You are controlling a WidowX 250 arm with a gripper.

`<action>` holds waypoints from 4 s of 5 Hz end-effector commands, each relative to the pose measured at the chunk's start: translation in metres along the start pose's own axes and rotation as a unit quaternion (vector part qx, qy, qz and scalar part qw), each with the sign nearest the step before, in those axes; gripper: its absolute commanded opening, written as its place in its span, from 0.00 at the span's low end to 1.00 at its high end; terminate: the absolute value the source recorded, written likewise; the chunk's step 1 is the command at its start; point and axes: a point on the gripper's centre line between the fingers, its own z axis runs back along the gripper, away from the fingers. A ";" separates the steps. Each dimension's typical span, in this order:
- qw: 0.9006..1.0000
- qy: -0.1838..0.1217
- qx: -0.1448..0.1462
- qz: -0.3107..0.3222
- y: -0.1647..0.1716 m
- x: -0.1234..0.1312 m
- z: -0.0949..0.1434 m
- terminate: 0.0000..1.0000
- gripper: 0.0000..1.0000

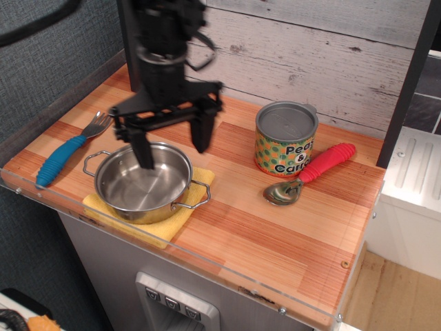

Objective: Move the silver pan off of the yellow rag and place it behind, close to the wall.

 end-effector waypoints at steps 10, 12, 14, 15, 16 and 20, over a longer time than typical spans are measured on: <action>0.991 -0.005 -0.014 0.131 -0.015 0.031 -0.044 0.00 0.00; 0.990 0.002 0.027 0.141 -0.022 0.039 -0.024 0.00 0.00; 0.989 0.019 0.054 0.135 -0.037 0.058 -0.013 0.00 0.00; 0.990 0.003 0.055 0.129 -0.051 0.071 -0.007 0.00 0.00; 0.990 -0.012 0.048 0.131 -0.063 0.082 -0.006 0.00 0.00; 0.979 -0.058 0.019 0.195 -0.089 0.114 -0.028 0.00 0.00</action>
